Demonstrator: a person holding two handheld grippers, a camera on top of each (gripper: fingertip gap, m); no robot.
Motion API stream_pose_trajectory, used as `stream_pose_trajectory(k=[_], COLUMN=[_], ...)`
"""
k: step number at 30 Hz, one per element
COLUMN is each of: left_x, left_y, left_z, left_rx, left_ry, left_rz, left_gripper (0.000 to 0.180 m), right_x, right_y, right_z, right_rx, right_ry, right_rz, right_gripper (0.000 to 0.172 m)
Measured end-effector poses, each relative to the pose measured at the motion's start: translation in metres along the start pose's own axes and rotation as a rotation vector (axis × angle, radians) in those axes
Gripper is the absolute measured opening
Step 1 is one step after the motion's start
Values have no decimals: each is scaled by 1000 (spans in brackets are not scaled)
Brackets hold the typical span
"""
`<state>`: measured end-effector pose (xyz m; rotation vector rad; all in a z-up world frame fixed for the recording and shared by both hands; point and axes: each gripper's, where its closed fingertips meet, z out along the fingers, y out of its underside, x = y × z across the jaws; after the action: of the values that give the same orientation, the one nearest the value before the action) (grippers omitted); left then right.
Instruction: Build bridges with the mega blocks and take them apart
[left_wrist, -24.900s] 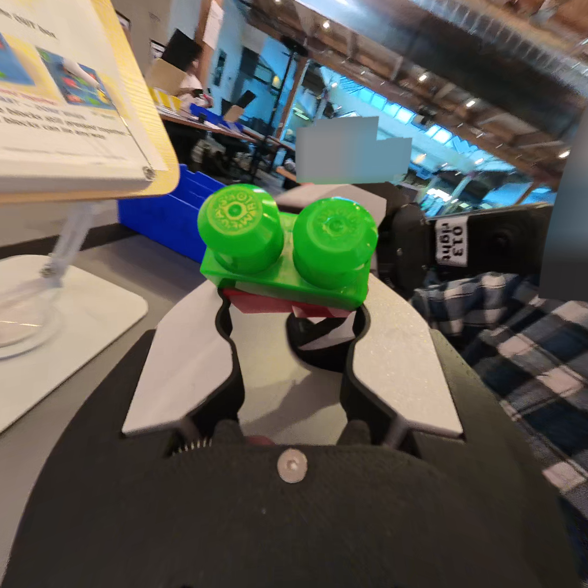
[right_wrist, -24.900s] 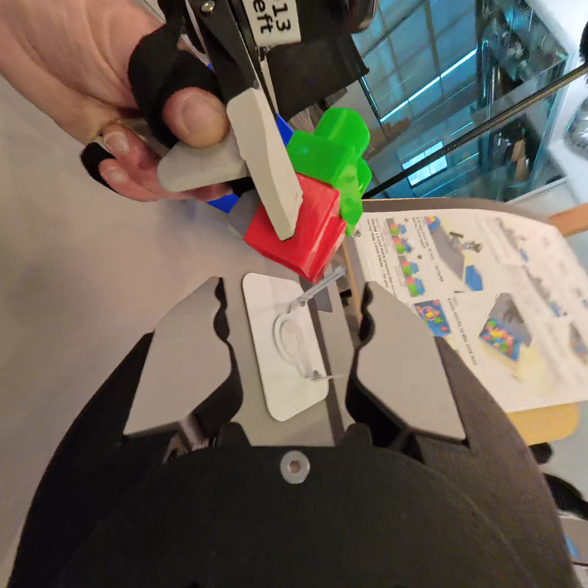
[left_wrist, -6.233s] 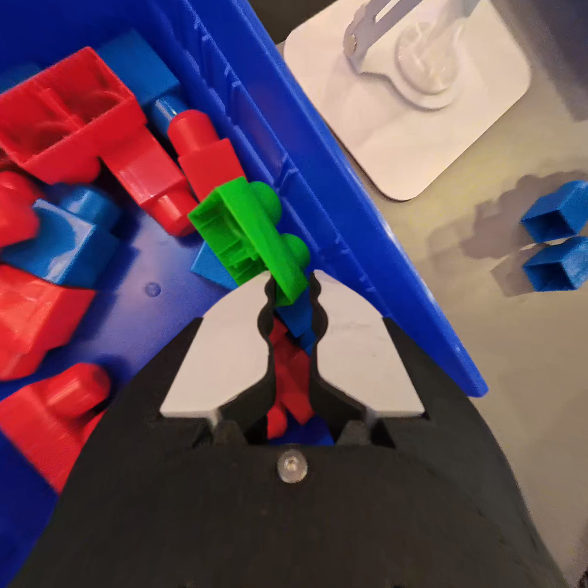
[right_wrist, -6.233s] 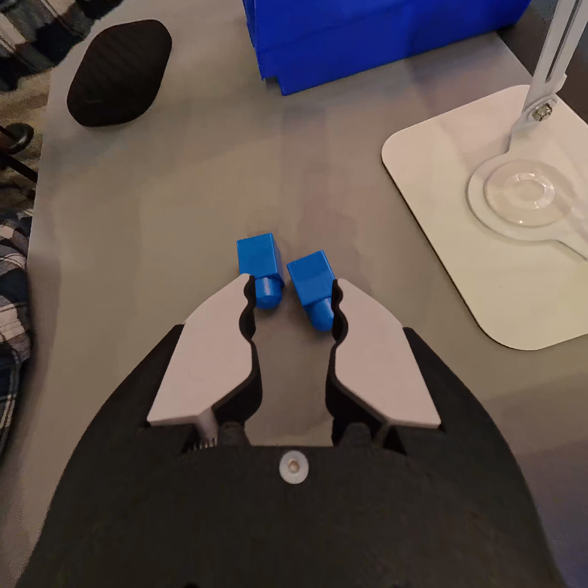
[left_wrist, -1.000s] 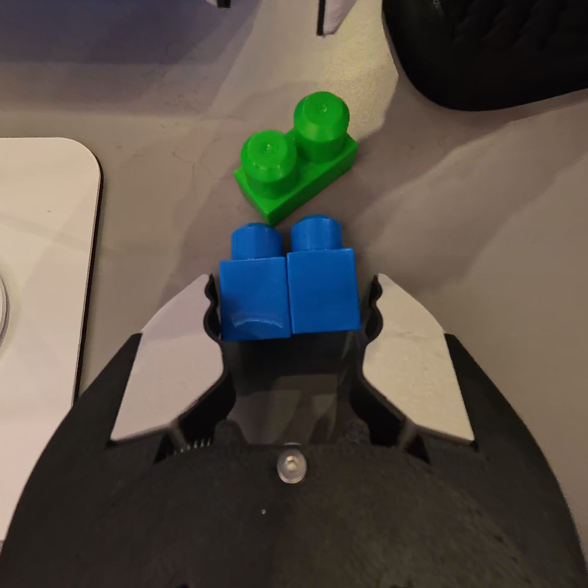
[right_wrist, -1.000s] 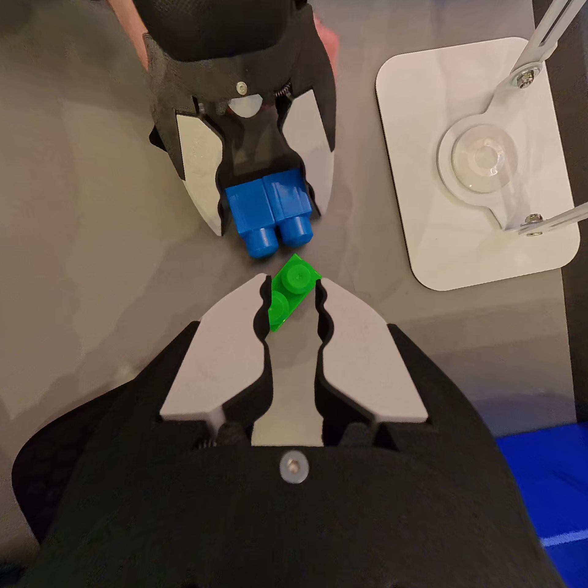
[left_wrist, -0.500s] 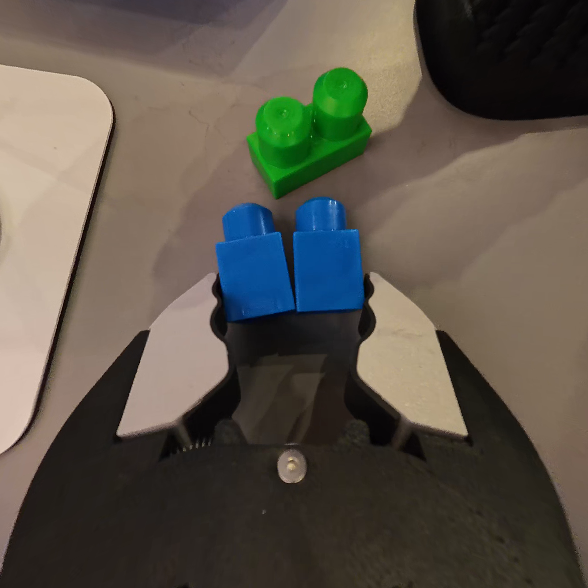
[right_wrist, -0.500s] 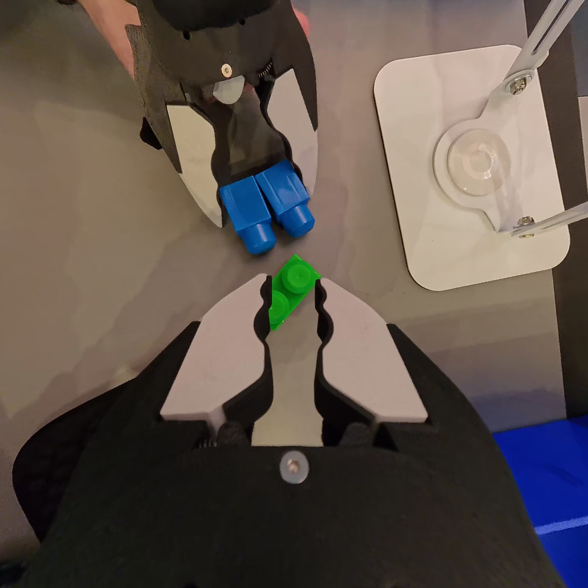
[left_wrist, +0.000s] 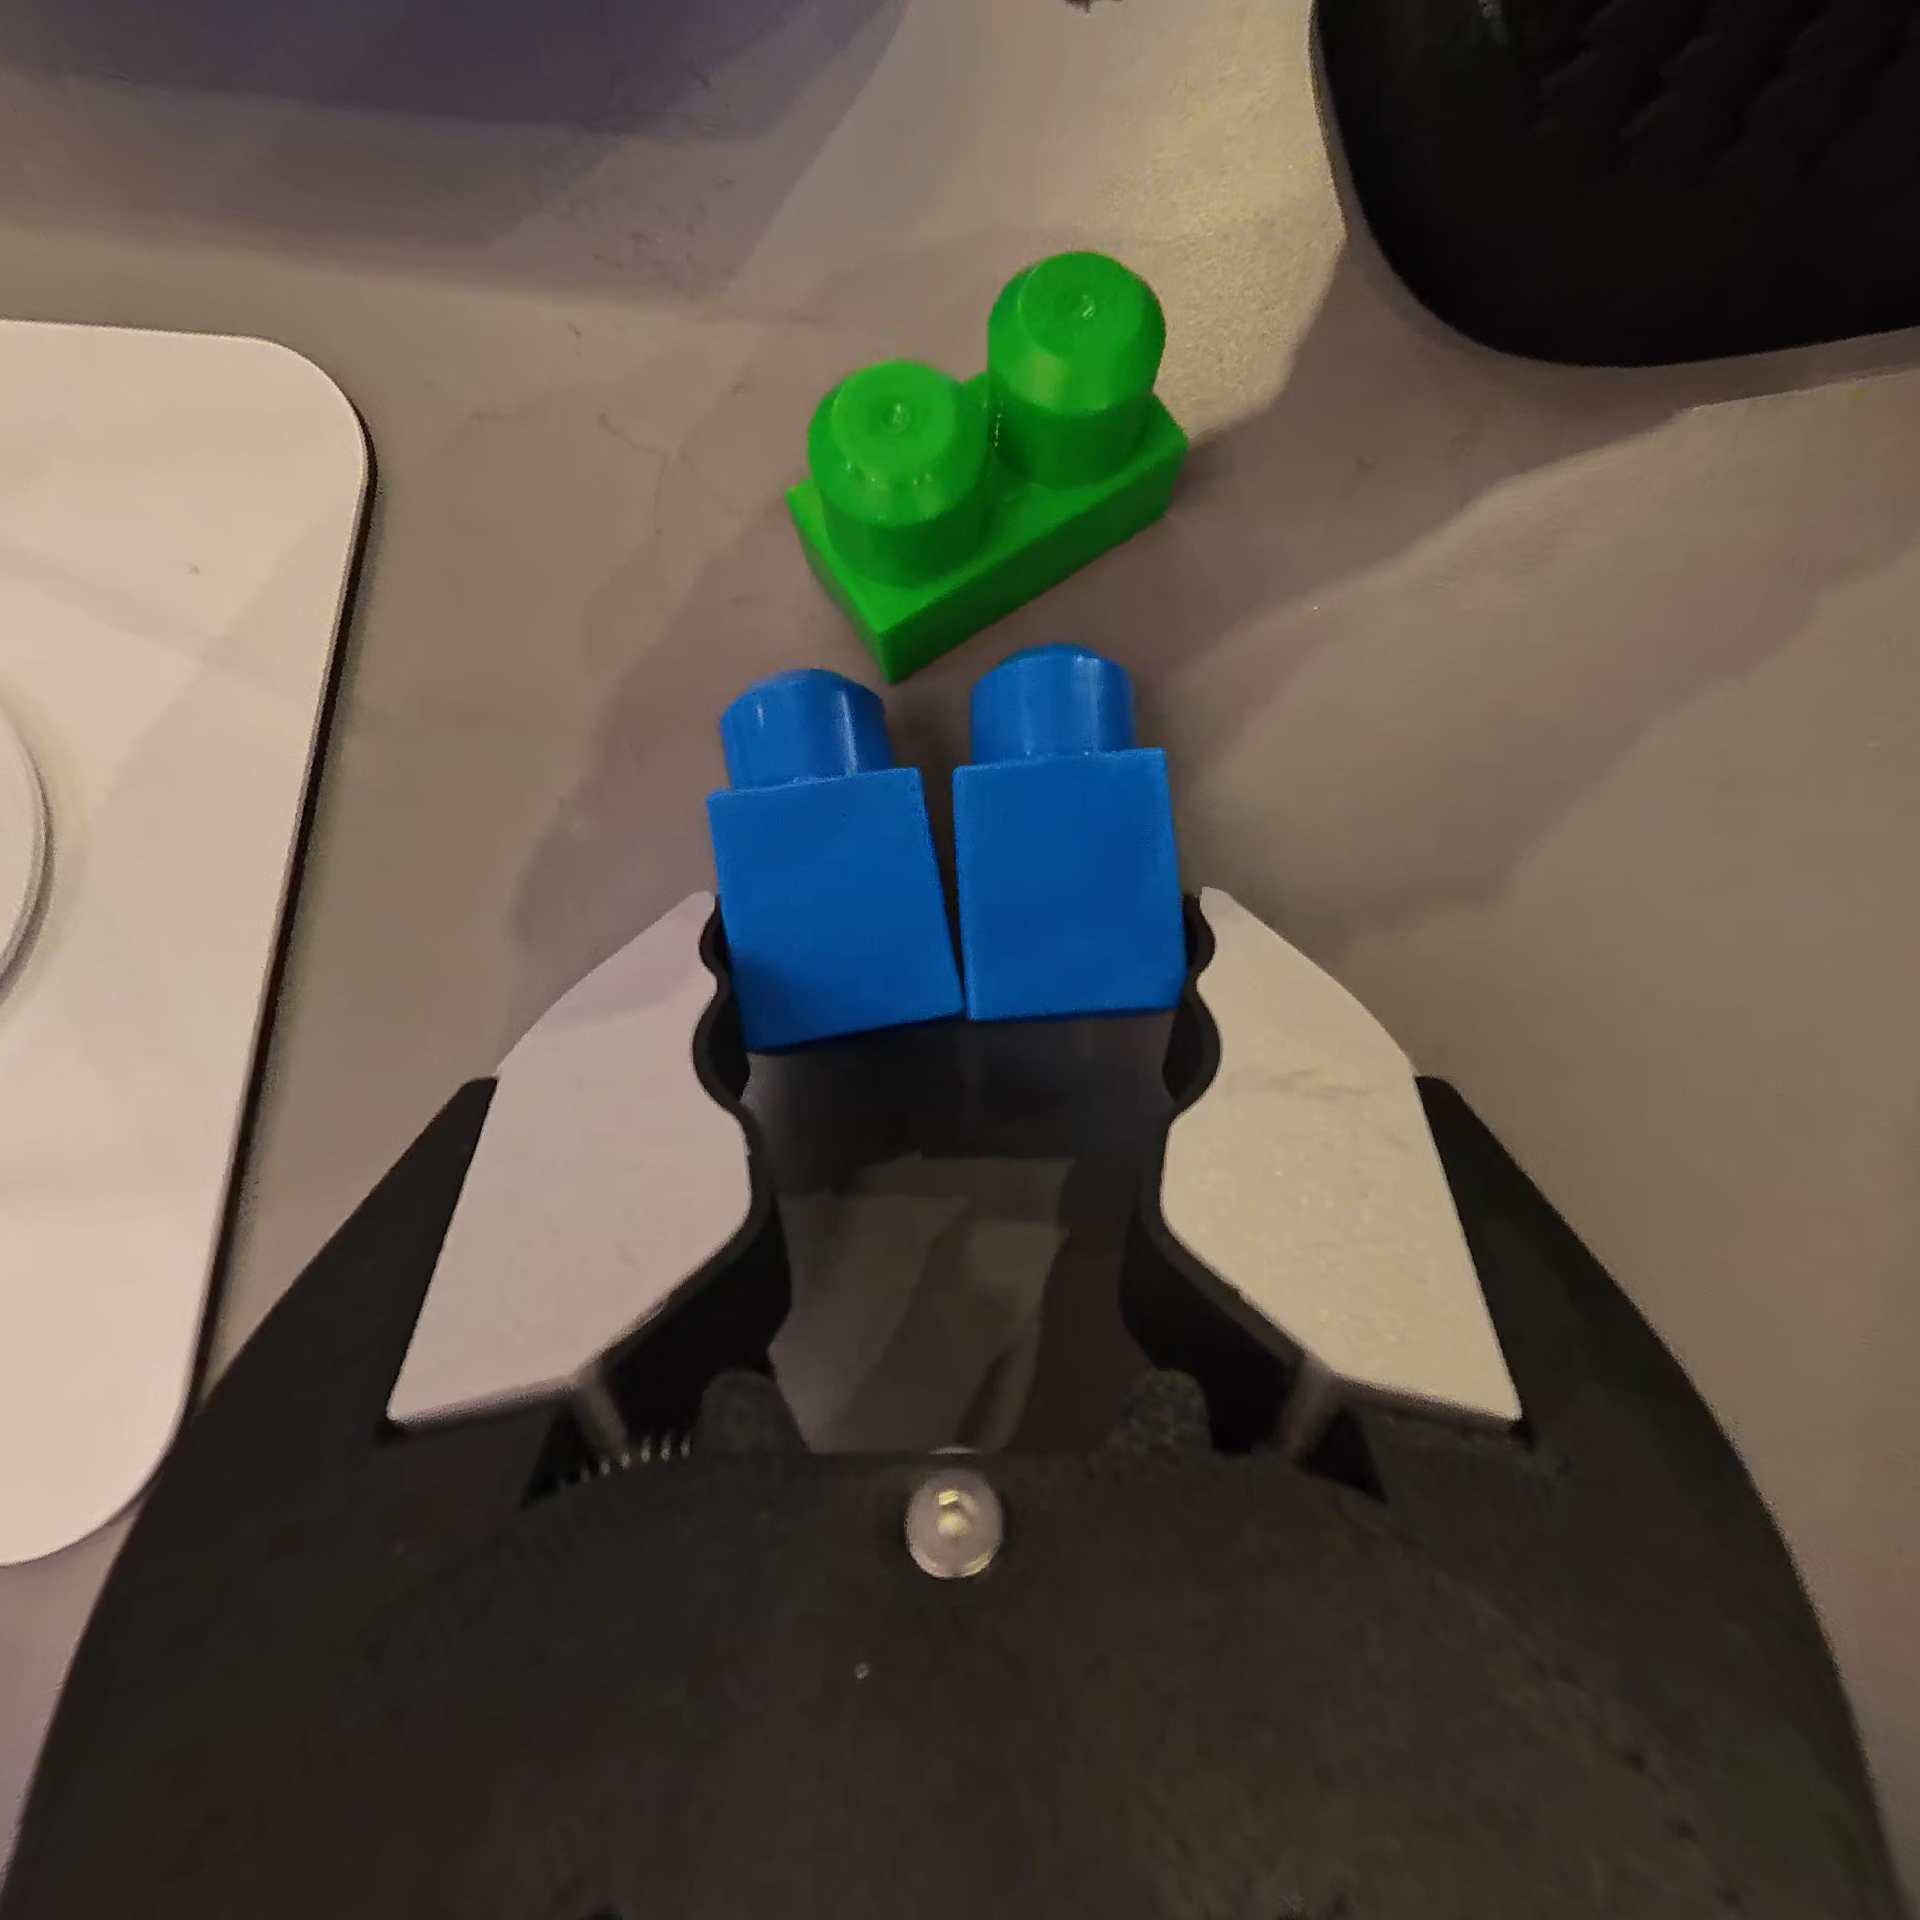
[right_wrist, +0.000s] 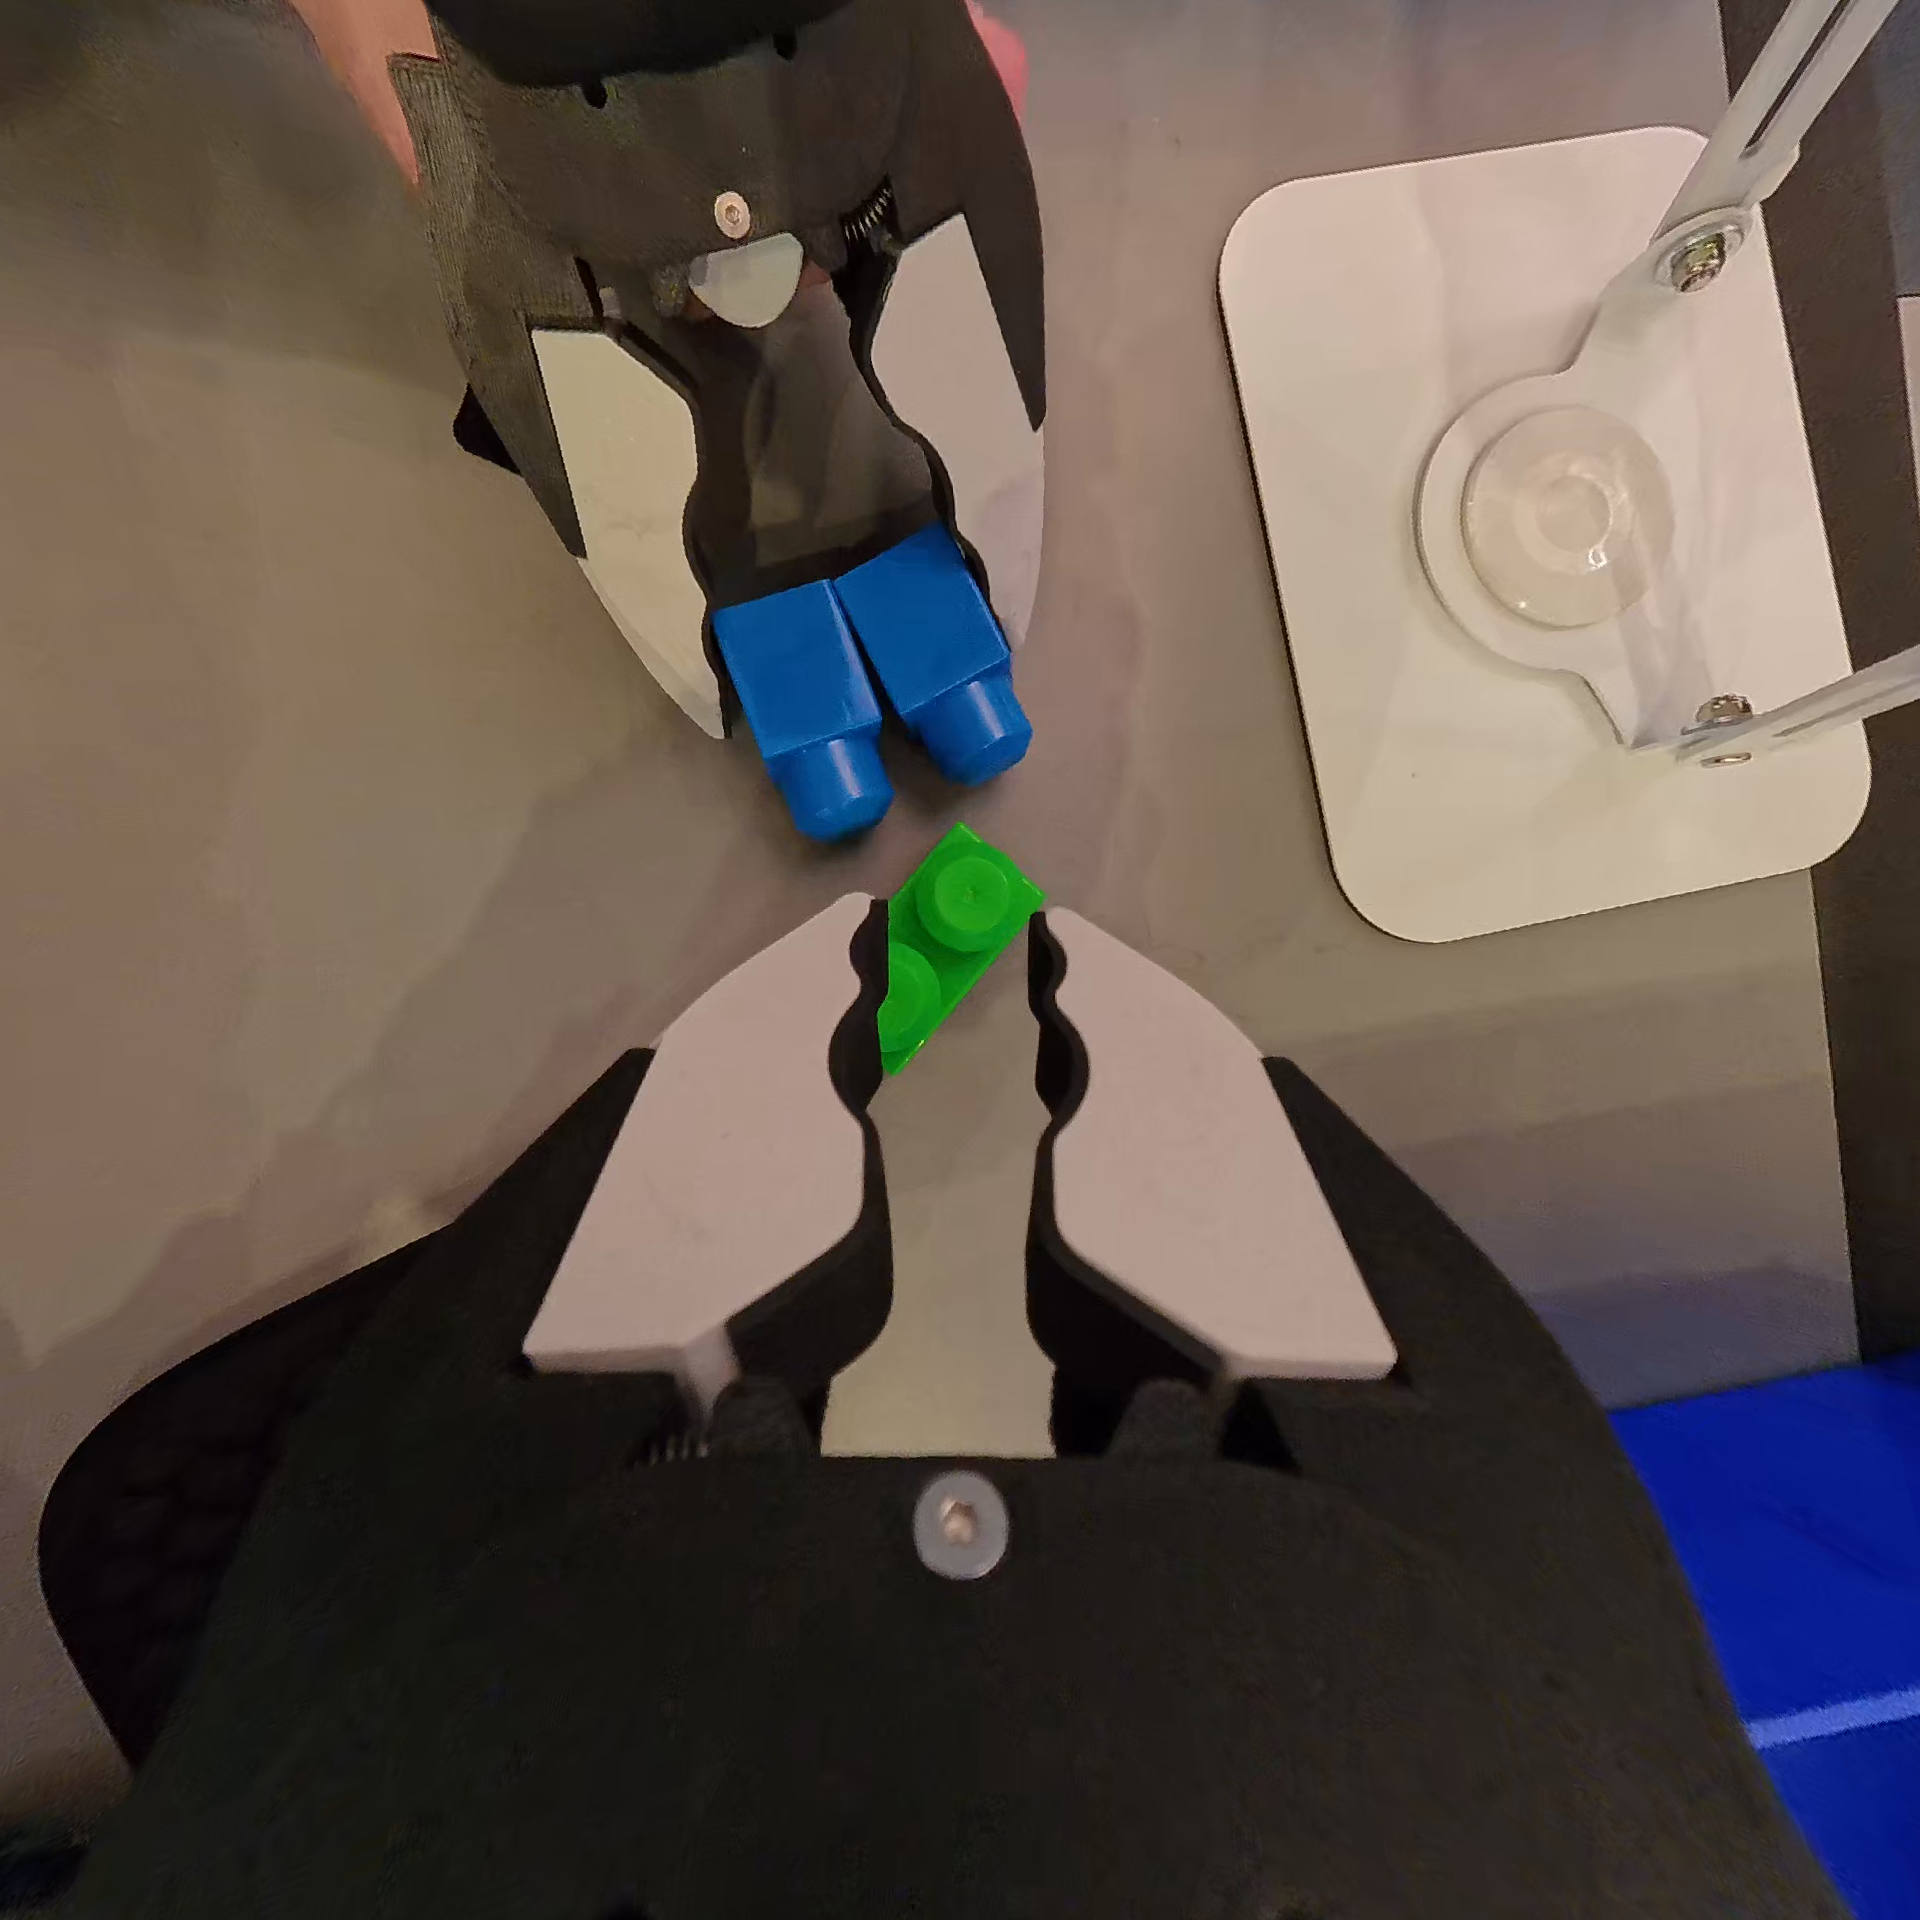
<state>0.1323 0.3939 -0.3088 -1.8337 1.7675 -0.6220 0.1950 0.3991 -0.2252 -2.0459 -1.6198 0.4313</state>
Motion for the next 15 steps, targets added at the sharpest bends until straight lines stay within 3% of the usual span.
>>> stream_pose_trajectory(k=[9,15], left_x=[-2,-5], left_y=[-2,-5], left_z=[-5,-11], left_rx=[21,47], left_ry=[-57,-106], left_rz=[43,61], left_gripper=[78,78], right_x=[8,-8], right_y=[8,29], right_z=[4,34], right_rx=[21,-39], right_ry=[-5,-5], right_rz=[171,312], right_gripper=[31,39])
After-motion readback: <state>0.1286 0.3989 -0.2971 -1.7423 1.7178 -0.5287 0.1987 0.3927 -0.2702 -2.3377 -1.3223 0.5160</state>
